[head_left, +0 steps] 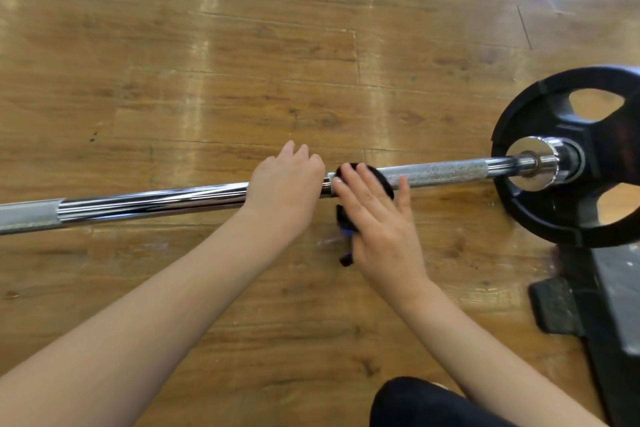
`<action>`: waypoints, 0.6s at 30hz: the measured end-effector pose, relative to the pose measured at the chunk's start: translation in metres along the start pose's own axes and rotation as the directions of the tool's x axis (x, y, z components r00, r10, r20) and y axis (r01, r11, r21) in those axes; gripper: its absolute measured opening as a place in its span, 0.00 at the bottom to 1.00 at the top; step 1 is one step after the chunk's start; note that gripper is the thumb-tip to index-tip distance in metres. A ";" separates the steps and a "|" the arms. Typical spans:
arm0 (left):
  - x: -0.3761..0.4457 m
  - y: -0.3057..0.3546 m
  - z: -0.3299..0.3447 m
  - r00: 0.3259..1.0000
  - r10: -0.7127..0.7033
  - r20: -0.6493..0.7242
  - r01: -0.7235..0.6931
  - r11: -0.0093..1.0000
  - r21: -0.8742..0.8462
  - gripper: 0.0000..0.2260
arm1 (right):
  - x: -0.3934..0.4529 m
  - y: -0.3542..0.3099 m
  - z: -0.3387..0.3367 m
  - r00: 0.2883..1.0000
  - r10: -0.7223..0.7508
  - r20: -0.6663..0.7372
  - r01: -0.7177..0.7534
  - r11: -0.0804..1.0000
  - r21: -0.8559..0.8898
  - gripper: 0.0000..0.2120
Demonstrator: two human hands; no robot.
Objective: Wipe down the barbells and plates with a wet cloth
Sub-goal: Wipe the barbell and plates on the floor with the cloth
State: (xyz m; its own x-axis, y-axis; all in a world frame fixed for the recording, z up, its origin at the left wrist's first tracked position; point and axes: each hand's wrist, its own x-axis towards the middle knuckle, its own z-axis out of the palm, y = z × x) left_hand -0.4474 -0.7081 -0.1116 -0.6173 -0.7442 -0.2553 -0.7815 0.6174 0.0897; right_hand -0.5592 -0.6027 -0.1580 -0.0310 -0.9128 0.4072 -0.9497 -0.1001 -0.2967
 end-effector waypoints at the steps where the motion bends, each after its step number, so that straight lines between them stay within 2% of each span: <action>1: 0.000 0.000 0.001 1.000 0.001 -0.004 -0.001 1.000 0.009 0.16 | -0.004 0.014 -0.004 1.000 0.014 -0.018 -0.014 0.999 -0.041 0.27; 3: 0.000 0.000 0.002 1.000 -0.017 0.016 0.017 1.000 0.020 0.17 | -0.015 0.047 -0.014 0.988 0.131 -0.078 -0.139 0.984 -0.110 0.28; 5: 0.000 0.000 0.002 0.999 -0.028 0.025 0.027 1.000 0.014 0.15 | -0.025 0.072 -0.023 0.945 0.279 -0.169 -0.303 0.944 -0.134 0.28; 7: 0.000 0.000 0.002 0.999 -0.034 0.032 0.034 0.999 0.010 0.13 | -0.028 0.075 -0.023 0.907 0.350 -0.234 -0.388 0.910 -0.146 0.27; 9: 0.002 0.002 -0.001 0.998 -0.042 0.054 0.042 0.999 -0.002 0.16 | -0.024 0.063 -0.014 0.921 0.320 -0.221 -0.351 0.929 -0.117 0.27; 13: 0.012 0.028 -0.007 0.998 0.013 0.056 -0.010 0.999 -0.050 0.33 | -0.015 0.058 -0.017 0.989 0.112 -0.094 -0.121 0.988 -0.094 0.25; 15: 0.013 0.055 -0.003 0.998 0.069 -0.010 -0.069 0.997 -0.024 0.32 | -0.013 0.082 -0.034 0.989 0.131 -0.073 -0.141 0.978 -0.151 0.24; 18: 0.011 0.081 0.006 0.988 0.104 -0.117 -0.101 0.994 0.032 0.25 | -0.012 0.106 -0.053 0.993 0.118 0.028 -0.110 0.976 -0.189 0.25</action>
State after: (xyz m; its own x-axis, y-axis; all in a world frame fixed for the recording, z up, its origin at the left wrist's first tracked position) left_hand -0.5171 -0.6650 -0.1129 -0.7013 -0.7009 -0.1298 -0.7121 0.6971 0.0836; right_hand -0.6764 -0.5814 -0.1483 -0.1338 -0.9291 0.3447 -0.9822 0.0780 -0.1709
